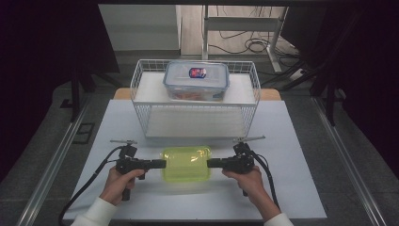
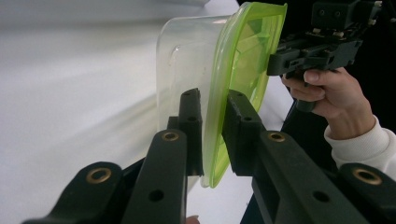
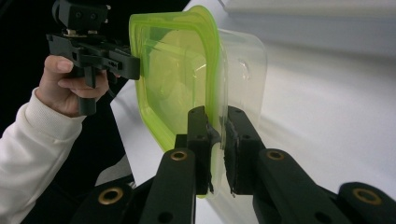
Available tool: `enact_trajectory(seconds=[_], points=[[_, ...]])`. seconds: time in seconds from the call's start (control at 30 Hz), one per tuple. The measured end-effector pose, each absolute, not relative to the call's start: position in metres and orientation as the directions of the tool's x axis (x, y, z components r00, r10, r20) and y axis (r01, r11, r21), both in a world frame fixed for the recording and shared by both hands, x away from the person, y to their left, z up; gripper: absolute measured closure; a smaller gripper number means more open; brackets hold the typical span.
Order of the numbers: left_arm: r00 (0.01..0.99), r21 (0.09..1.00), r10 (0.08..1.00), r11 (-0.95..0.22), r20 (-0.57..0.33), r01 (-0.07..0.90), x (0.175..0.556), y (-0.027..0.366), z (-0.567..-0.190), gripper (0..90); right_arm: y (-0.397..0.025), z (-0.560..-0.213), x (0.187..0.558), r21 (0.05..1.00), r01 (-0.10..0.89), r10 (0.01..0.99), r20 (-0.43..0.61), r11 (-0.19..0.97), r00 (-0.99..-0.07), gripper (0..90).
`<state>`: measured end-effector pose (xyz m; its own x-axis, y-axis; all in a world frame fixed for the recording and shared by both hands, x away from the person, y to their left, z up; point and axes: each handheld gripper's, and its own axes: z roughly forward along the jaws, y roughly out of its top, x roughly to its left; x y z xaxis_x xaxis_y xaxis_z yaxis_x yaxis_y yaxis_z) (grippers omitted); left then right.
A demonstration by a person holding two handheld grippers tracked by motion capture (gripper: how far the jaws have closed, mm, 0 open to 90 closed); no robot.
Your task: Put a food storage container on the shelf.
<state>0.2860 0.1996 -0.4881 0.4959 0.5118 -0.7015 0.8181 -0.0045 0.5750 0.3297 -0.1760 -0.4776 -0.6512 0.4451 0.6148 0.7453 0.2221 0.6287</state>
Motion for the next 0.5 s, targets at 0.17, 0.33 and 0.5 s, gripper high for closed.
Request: enact_trajectory(seconds=[0.17, 0.33, 0.5], points=[[0.527, 0.612, 0.521, -0.011, -0.672, 0.791, 0.283, 0.198, -0.477, 79.9, -0.176, -0.465, 0.326, 0.666, 0.705, 0.456, 0.564, 0.241, -0.689, 81.1], [0.55, 0.643, 0.528, -0.011, -0.647, 0.766, 0.28, 0.196, -0.466, 80.0, -0.177, -0.455, 0.323, 0.696, 0.677, 0.455, 0.536, 0.239, -0.712, 81.1], [0.575, 0.675, 0.535, -0.013, -0.619, 0.738, 0.275, 0.194, -0.453, 80.0, -0.178, -0.444, 0.32, 0.729, 0.64, 0.454, 0.498, 0.241, -0.739, 81.0]])
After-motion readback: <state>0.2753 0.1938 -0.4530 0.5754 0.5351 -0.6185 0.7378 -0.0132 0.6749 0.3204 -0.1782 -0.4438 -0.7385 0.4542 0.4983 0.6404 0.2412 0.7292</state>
